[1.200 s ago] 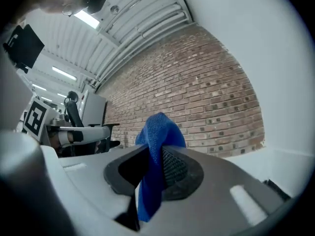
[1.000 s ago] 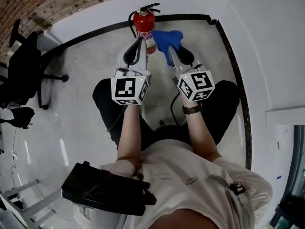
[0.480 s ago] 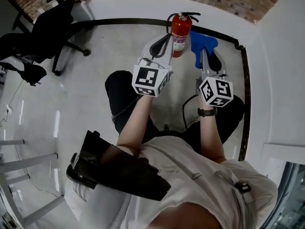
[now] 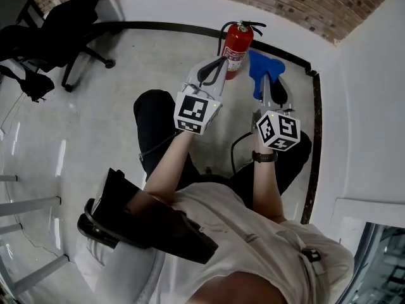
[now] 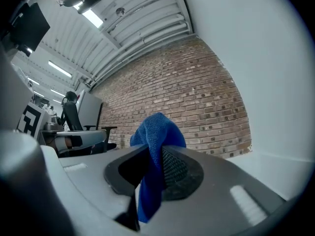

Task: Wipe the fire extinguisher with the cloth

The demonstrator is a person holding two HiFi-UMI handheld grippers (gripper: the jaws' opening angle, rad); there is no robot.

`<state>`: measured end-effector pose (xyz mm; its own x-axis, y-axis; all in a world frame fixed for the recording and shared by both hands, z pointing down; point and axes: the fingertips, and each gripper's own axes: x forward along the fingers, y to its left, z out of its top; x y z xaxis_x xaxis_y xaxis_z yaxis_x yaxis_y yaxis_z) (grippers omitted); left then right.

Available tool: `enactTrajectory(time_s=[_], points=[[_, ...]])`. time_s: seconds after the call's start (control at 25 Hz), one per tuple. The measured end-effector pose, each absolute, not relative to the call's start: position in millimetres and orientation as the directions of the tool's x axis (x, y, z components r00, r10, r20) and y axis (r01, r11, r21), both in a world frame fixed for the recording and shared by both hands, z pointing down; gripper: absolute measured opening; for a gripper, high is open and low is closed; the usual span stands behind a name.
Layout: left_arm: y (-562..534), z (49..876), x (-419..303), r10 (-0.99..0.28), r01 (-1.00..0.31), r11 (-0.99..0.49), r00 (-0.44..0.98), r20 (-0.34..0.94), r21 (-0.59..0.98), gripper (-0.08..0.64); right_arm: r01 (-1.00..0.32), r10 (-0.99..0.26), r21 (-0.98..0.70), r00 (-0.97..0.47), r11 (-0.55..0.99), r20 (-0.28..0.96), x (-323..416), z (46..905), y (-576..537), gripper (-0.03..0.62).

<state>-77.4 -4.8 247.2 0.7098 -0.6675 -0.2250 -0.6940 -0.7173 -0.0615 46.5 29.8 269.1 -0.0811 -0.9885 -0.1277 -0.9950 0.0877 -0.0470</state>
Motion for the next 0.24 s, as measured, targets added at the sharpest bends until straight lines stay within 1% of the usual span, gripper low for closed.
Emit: enactTrajectory(time_s=[0.24], points=[[7.1, 237.2, -92.1, -0.653, -0.683, -0.728, 0.717, -0.246, -0.059, 0.000, -0.995, -0.990, -0.062, -0.075, 0.083, -0.118, 35.2, 269.3, 44.1, 0.066]])
